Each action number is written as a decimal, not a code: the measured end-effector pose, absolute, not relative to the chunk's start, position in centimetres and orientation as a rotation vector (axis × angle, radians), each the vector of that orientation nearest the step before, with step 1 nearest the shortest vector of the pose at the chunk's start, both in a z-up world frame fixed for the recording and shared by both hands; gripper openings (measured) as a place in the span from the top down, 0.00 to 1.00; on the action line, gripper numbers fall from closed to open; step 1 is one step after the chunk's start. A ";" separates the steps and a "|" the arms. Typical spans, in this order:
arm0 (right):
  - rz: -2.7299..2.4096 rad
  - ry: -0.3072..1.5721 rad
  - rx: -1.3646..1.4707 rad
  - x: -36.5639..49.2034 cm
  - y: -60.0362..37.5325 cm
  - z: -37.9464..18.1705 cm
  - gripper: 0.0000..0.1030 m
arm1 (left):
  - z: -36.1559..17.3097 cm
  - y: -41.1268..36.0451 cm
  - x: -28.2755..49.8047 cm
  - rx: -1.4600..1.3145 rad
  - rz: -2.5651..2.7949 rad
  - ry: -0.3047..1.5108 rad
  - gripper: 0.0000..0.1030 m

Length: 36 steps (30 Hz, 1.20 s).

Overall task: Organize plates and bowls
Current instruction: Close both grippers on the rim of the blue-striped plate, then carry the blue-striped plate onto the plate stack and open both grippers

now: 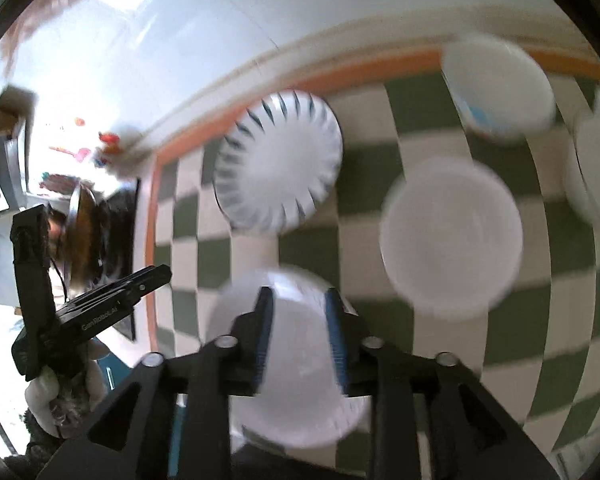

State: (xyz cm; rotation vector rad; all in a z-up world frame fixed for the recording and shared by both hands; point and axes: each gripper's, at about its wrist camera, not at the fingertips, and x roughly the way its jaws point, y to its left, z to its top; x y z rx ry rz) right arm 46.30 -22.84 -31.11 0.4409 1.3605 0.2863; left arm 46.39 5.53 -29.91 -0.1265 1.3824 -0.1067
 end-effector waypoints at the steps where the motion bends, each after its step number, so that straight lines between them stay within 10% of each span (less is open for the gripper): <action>1: 0.285 1.359 0.438 47.6 -22.7 -31.1 0.62 | -30.1 5.6 47.5 -0.133 -0.104 1.382 0.73; 17: 0.179 1.528 0.382 61.4 -20.9 -41.0 0.62 | -39.9 5.6 58.8 -0.216 -0.126 1.570 0.73; 21: 0.145 1.540 0.342 61.9 -20.7 -42.2 0.89 | -39.9 5.5 58.9 -0.213 -0.126 1.546 0.87; 36: 0.185 1.513 0.358 60.4 -21.4 -41.1 0.91 | -37.7 4.6 57.7 -0.162 -0.131 1.502 0.88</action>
